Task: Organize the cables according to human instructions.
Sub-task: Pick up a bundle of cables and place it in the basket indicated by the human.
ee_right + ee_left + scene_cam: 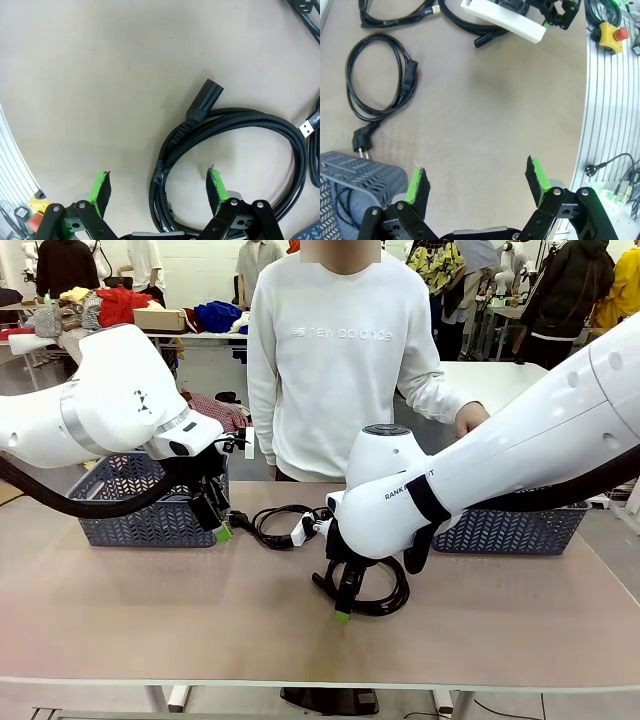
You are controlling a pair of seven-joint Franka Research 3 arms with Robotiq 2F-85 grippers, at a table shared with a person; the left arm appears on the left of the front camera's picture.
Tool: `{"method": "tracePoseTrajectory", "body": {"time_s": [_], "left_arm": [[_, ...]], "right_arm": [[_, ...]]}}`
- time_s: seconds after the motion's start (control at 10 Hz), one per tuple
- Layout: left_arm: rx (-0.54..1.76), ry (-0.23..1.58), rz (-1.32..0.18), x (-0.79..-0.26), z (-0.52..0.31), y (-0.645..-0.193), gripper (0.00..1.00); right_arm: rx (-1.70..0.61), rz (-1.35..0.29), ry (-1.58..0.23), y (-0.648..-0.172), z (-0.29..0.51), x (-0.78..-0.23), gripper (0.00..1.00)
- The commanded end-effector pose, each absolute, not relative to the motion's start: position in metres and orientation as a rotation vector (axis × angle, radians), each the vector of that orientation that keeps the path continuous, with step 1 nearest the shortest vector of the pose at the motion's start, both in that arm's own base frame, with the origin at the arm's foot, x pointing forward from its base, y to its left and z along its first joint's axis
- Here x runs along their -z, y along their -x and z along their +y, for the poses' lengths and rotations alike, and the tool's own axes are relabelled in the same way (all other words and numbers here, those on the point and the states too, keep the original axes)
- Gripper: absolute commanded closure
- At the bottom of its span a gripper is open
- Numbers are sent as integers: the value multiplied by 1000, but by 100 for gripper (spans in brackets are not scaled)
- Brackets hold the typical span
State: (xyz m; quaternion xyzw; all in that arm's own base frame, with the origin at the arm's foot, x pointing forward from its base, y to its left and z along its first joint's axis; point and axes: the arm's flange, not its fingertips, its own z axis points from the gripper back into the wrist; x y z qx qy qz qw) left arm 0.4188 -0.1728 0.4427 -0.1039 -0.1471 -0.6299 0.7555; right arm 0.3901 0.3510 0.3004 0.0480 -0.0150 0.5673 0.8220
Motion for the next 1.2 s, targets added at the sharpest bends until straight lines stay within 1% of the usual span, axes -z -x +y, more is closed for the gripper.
{"method": "tracePoseTrajectory", "body": {"time_s": [0.0, 0.3, 0.4, 0.5, 0.6, 0.7, 0.8, 0.9, 1.0, 1.1], "left_arm": [[1364, 228, -321, -443, -172, -418, 0], [1364, 228, -321, -443, -172, -418, 0], [1364, 228, -321, -443, -172, -418, 0], [1364, 228, -321, -443, -172, -418, 0], [1364, 228, -321, -443, -172, -418, 0], [1364, 228, -321, -443, -172, -418, 0], [1364, 228, -321, -443, -172, -418, 0], [1364, 228, -321, -443, -172, -418, 0], [1364, 228, -321, -443, -172, -418, 0], [1364, 228, -321, -443, -172, -418, 0]], "right_arm": [[-1184, -12, -54, -396, 361, -300, 0], [-1176, -10, -31, -399, 362, -302, 0], [-1173, -21, -26, -399, 363, -302, 13], [-1167, -18, -26, -400, 363, -303, 20], [-1161, -24, -31, -400, 364, -303, 33], [-1159, -23, -32, -401, 364, -303, 39], [-1157, -22, -33, -401, 364, -303, 52], [-1156, -23, -34, -401, 364, -303, 59], [-1158, -16, -37, -401, 365, -301, 72], [-1157, -6, -40, -400, 364, -297, 79]]}}
